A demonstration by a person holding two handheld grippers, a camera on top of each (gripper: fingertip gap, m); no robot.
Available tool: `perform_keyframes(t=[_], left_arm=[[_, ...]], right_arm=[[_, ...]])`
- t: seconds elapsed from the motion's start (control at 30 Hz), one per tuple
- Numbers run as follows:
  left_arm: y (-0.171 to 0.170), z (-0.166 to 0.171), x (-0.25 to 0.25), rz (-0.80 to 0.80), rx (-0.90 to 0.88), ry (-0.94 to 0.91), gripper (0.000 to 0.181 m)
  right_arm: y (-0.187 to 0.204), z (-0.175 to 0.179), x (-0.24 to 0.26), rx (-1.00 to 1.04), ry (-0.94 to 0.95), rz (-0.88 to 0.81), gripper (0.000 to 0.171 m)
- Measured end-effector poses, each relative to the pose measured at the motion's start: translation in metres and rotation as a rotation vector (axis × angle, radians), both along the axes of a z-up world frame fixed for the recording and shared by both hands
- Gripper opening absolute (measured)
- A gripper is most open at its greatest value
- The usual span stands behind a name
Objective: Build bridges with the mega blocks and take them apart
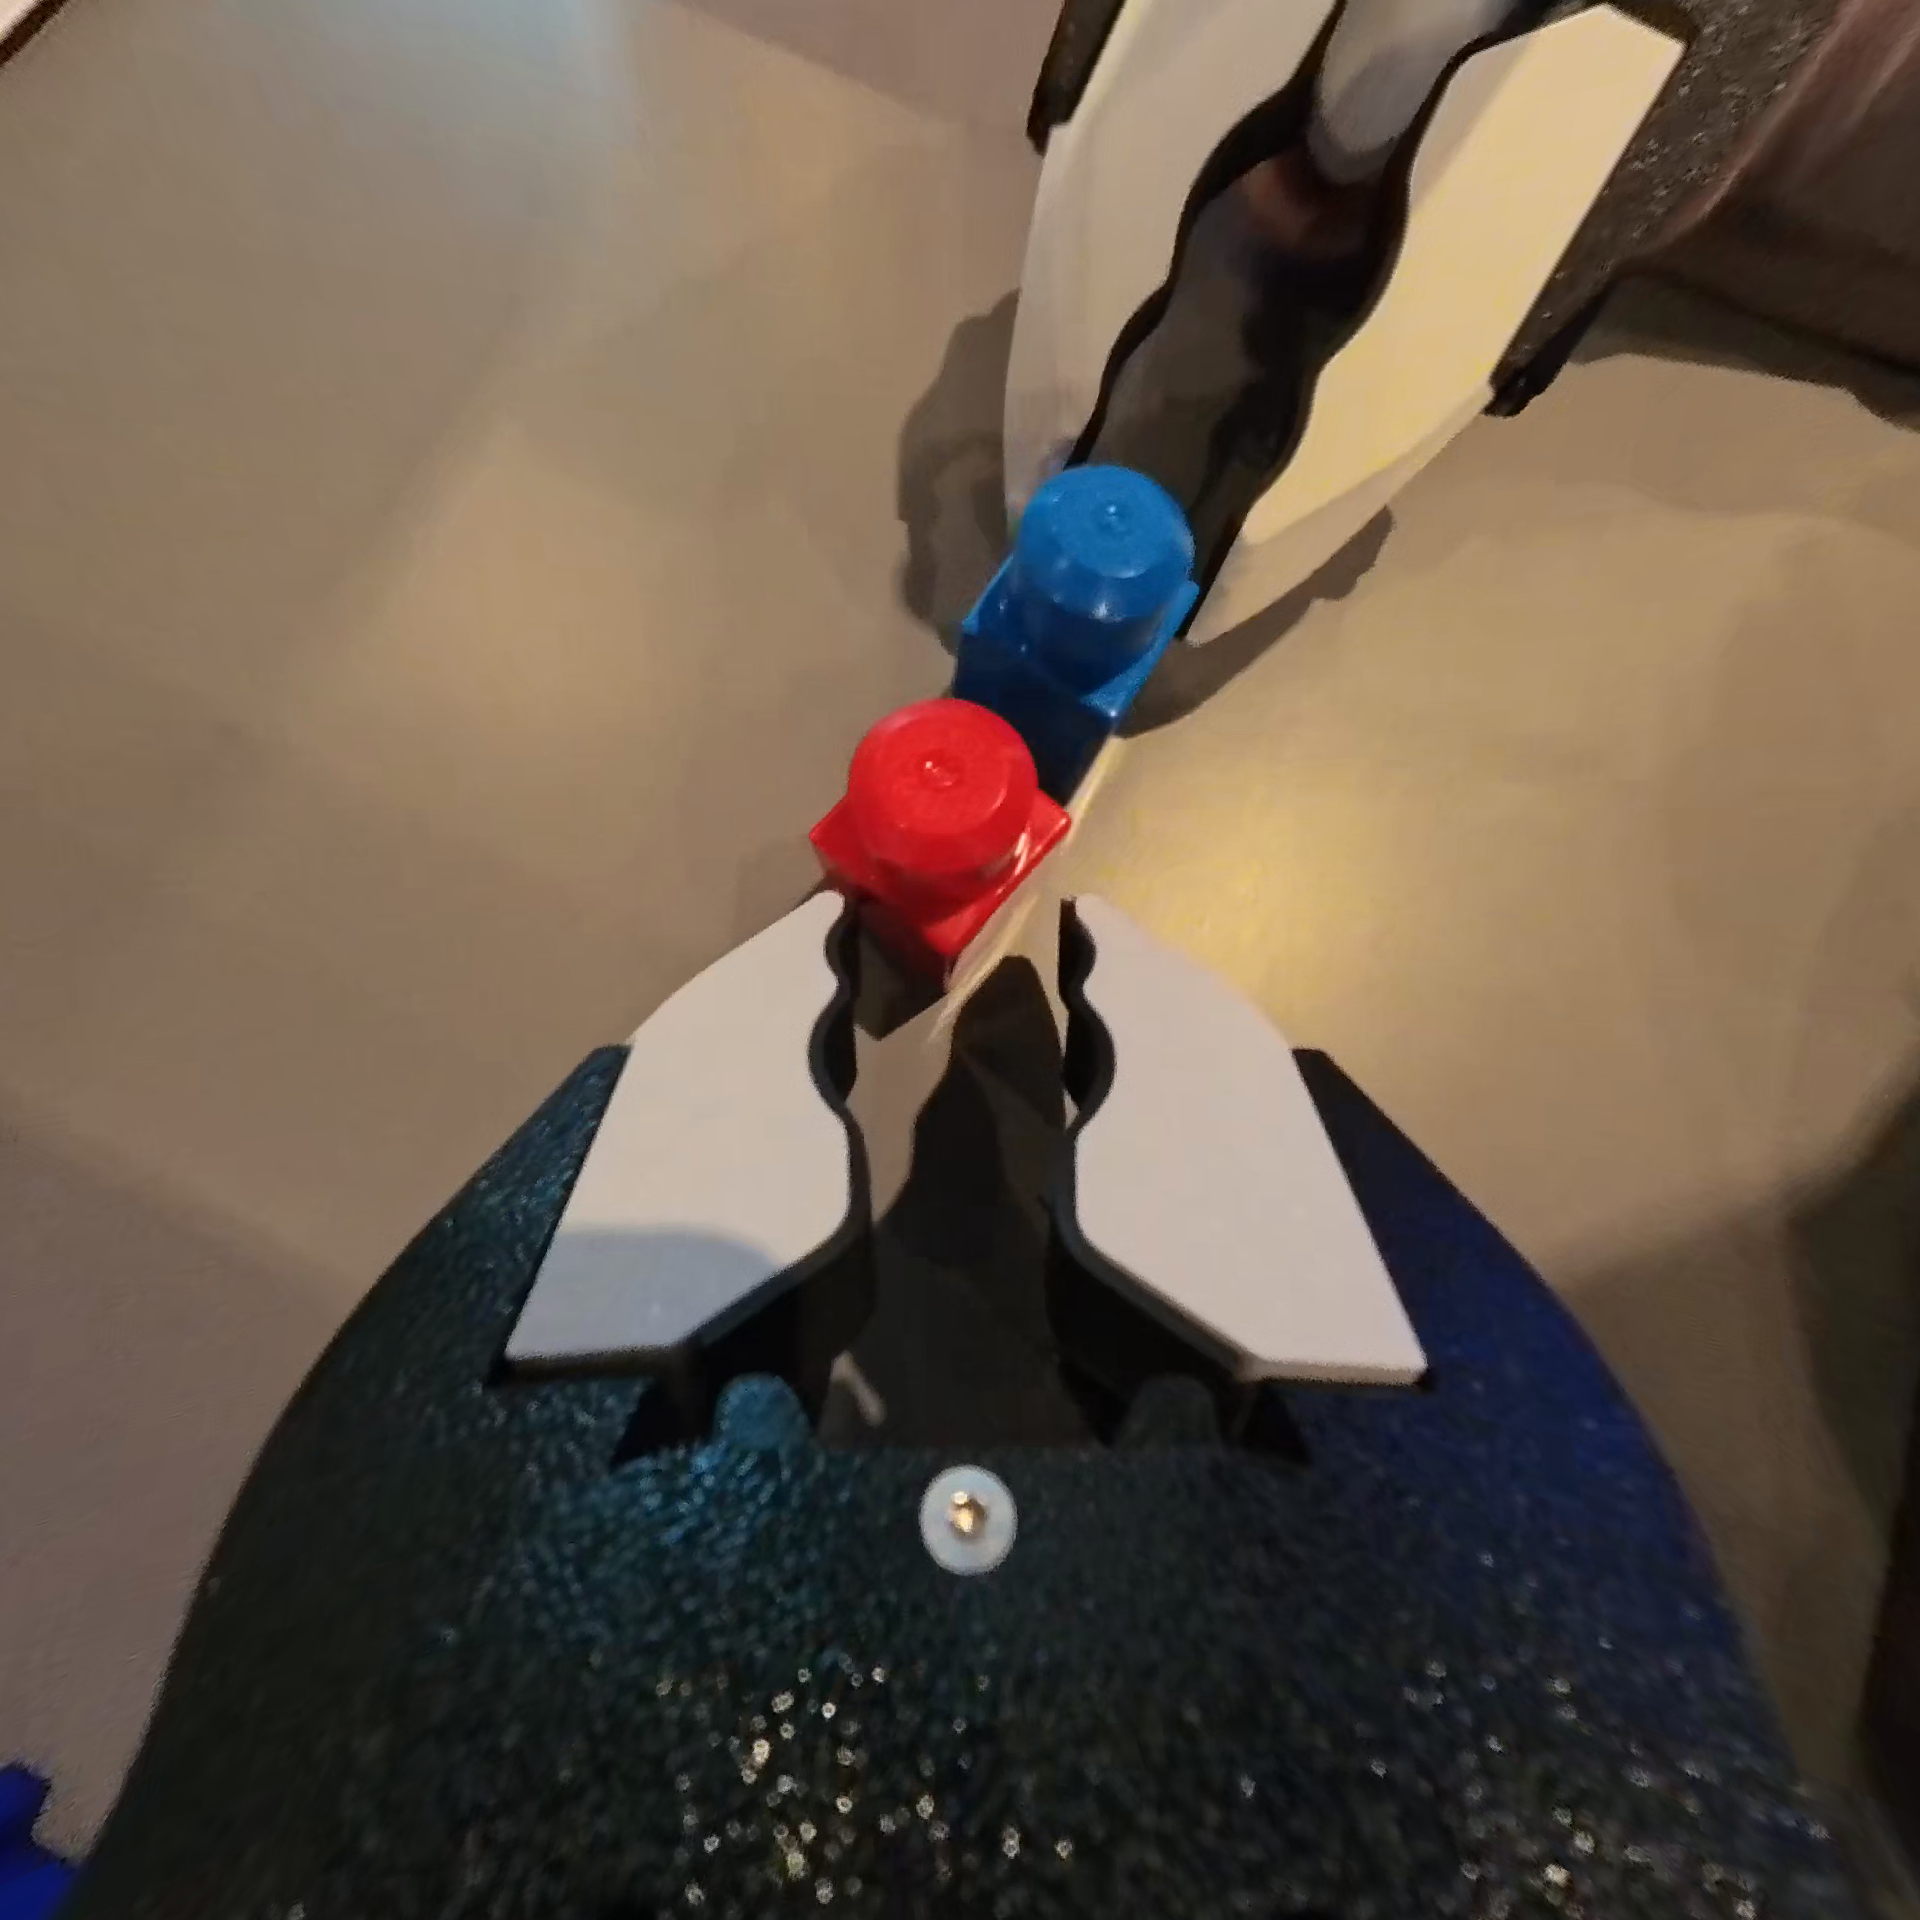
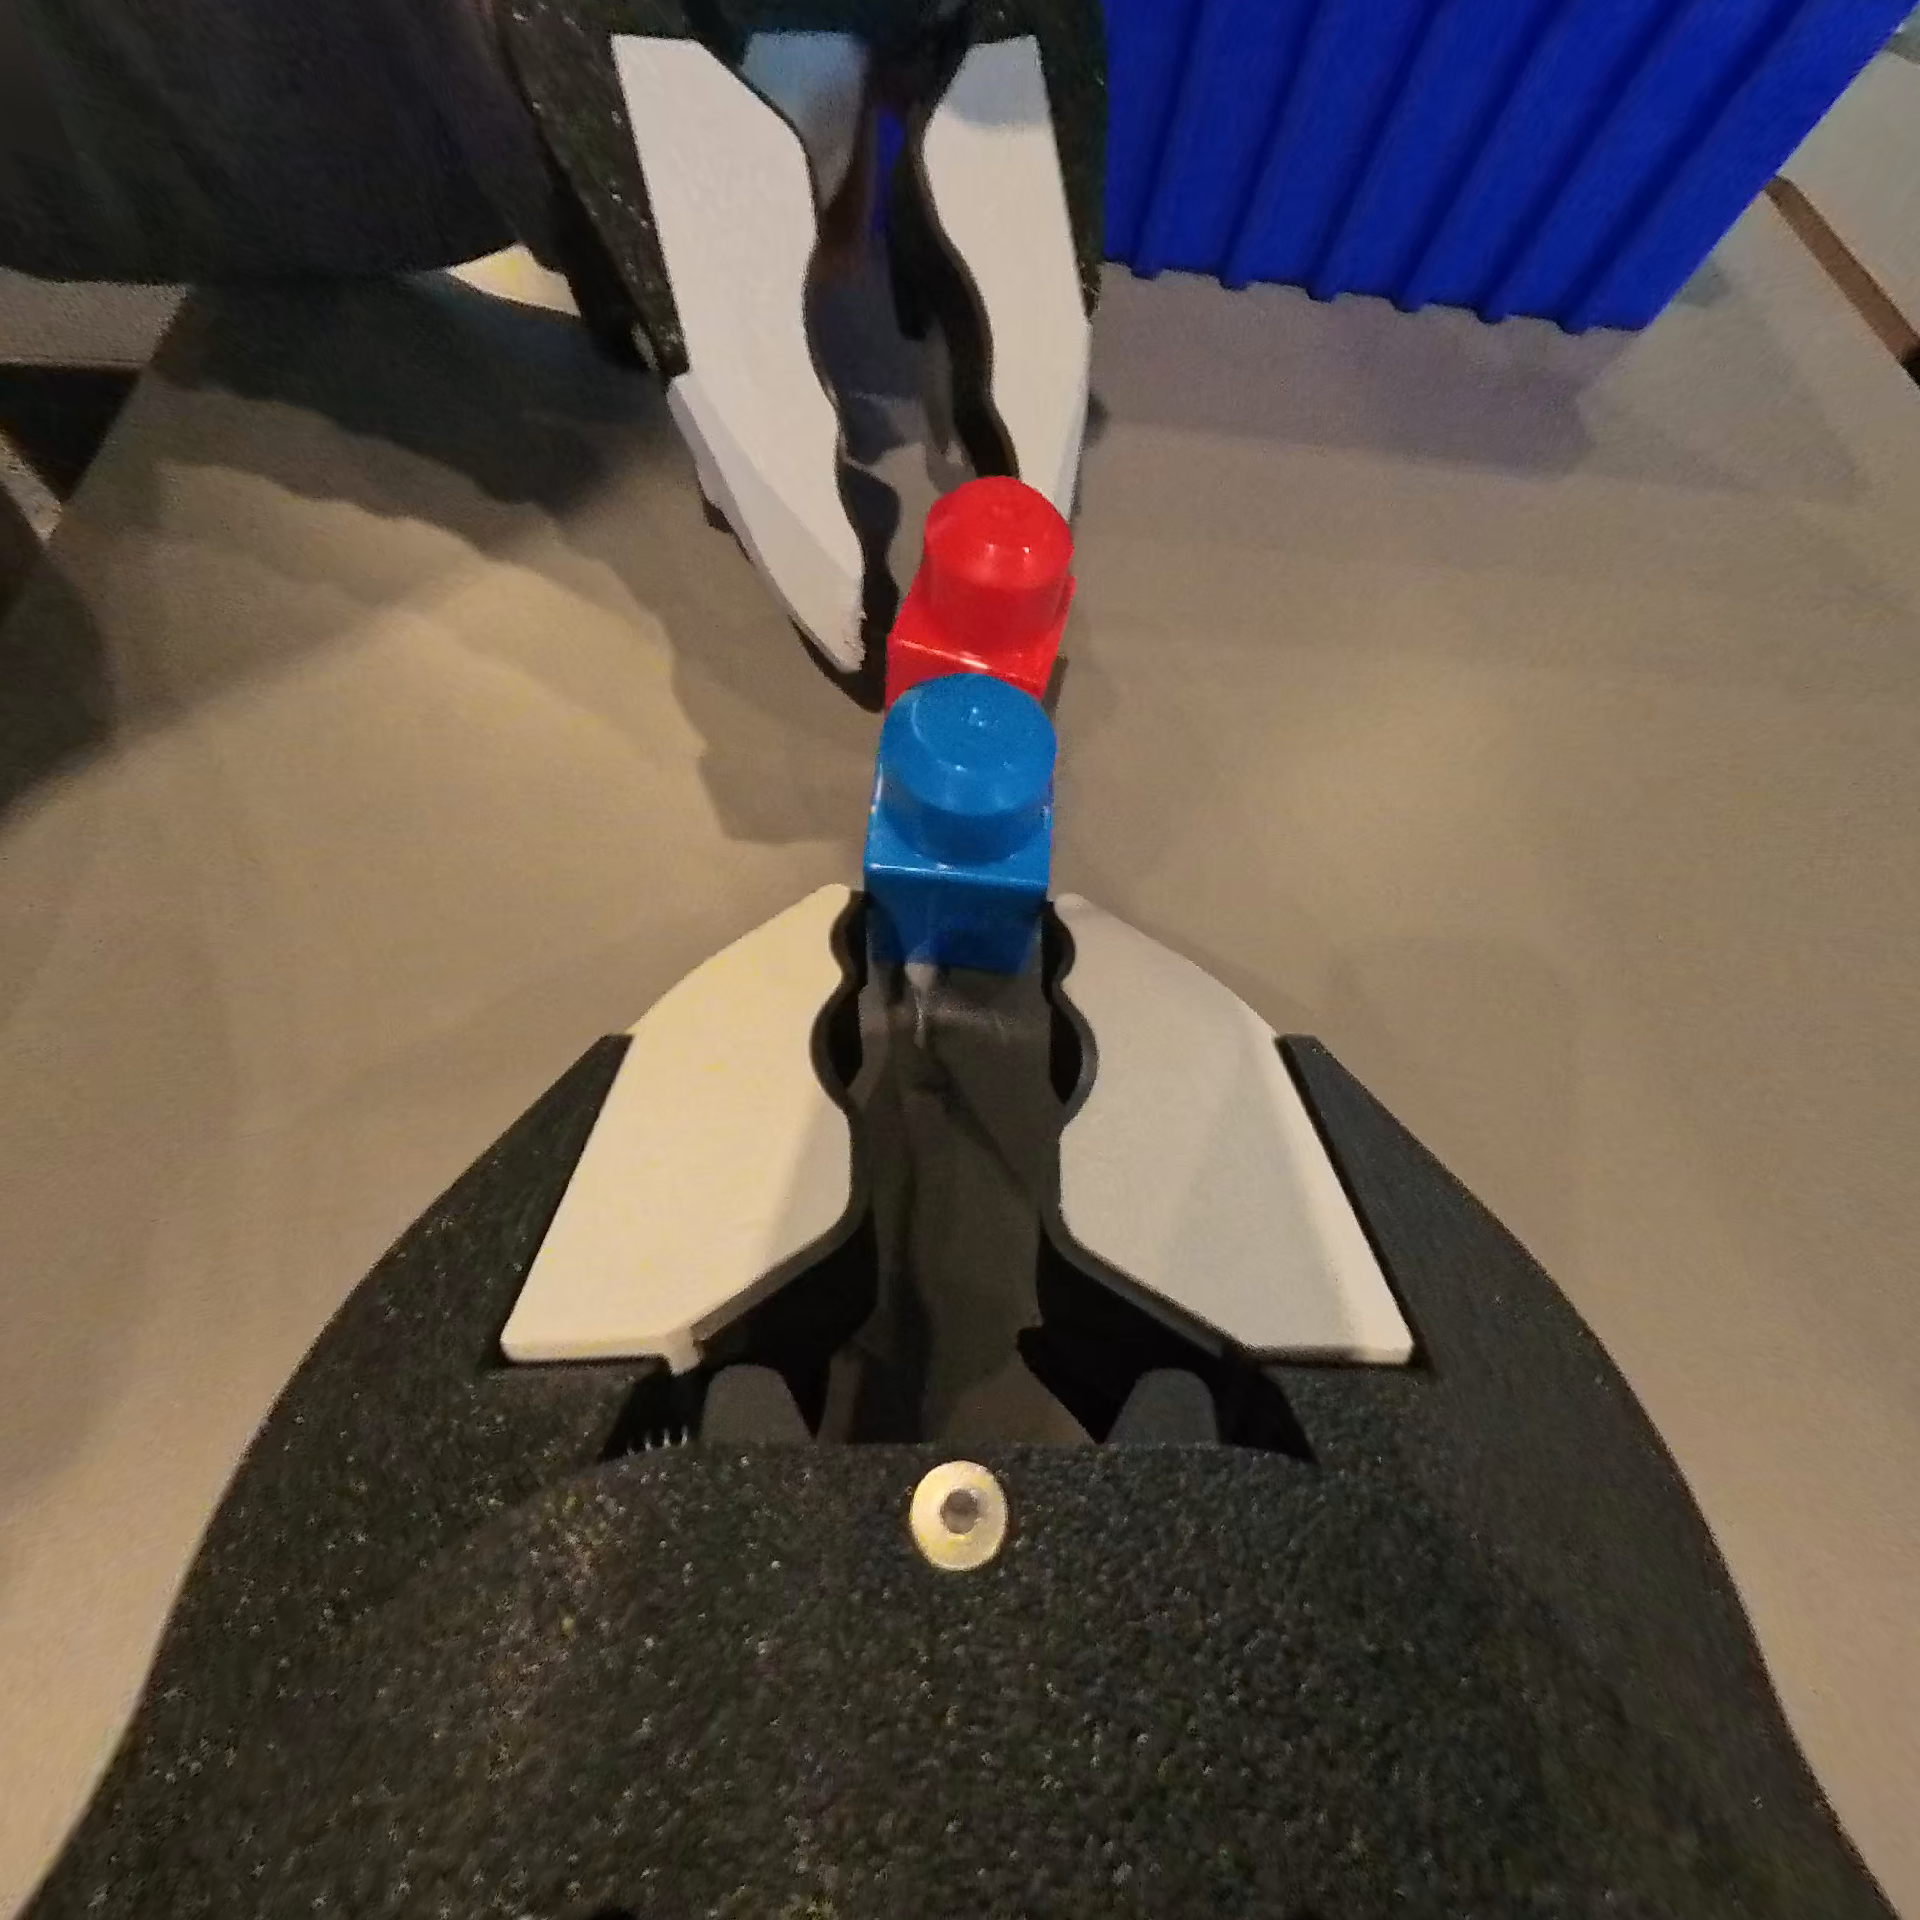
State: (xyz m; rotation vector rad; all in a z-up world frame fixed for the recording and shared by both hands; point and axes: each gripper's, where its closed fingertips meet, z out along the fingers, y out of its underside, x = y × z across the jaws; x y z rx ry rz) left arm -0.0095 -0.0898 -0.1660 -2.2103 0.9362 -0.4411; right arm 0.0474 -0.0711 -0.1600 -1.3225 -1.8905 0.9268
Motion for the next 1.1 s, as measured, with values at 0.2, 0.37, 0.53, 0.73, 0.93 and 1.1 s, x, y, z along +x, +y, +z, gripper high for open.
perform_keyframes(t=[0.2, 0.37, 0.53, 0.73, 0.93, 1.1], left_arm=[[0.004, -0.001, 0.001, 0.028, 0.01, 0.026, 0.033], [-0.004, -0.005, -0.004, 0.033, 0.032, 0.095, 0.034], [-0.007, -0.003, 0.0, 0.028, 0.03, 0.04, 0.029], [-0.01, -0.003, 0.009, -0.002, 0.026, 0.049, 0.028], [-0.009, -0.005, 0.009, -0.008, 0.034, 0.076, 0.027], [-0.007, -0.004, 0.003, -0.001, 0.04, 0.092, 0.027]], right_arm=[[-0.002, 0.0, -0.001, -0.02, 0.014, 0.029, 0.032], [-0.003, 0.0, -0.002, -0.015, 0.017, 0.03, 0.032], [-0.004, 0.0, -0.003, -0.01, 0.019, 0.034, 0.032], [-0.004, -0.001, -0.003, -0.006, 0.023, 0.036, 0.032], [-0.002, -0.001, -0.002, 0.006, 0.027, 0.037, 0.032], [0.001, -0.001, -0.001, 0.019, 0.028, 0.029, 0.033]])
